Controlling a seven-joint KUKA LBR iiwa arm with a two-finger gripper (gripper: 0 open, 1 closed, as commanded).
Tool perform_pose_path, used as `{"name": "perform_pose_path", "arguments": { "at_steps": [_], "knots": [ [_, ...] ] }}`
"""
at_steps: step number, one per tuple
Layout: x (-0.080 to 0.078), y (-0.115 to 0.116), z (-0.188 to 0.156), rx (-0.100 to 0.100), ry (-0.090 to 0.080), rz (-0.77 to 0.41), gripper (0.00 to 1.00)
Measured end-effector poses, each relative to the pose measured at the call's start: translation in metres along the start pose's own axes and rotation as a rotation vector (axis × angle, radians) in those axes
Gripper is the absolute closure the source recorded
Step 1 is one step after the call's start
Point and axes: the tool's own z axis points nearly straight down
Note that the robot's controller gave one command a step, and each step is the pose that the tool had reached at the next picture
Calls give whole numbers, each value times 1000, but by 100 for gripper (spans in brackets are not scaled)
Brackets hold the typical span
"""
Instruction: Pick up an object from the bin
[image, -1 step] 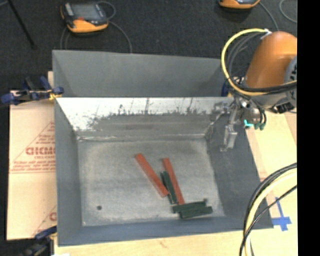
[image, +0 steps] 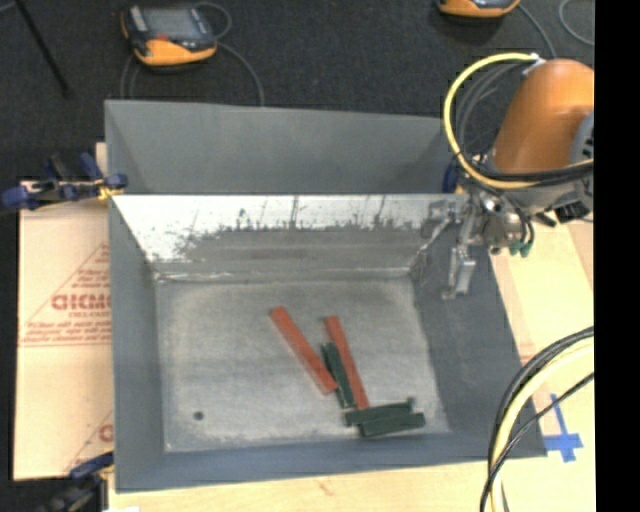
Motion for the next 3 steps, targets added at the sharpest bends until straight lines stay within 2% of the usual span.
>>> {"name": "perform_pose_path", "arguments": {
  "at_steps": [1, 2, 3],
  "knots": [
    [15, 9, 28, 2, -8, -126, 0],
    [3, 45, 102, 0, -5, -309, 0],
    [23, 55, 123, -3, -4, -235, 0]
  ]
}}
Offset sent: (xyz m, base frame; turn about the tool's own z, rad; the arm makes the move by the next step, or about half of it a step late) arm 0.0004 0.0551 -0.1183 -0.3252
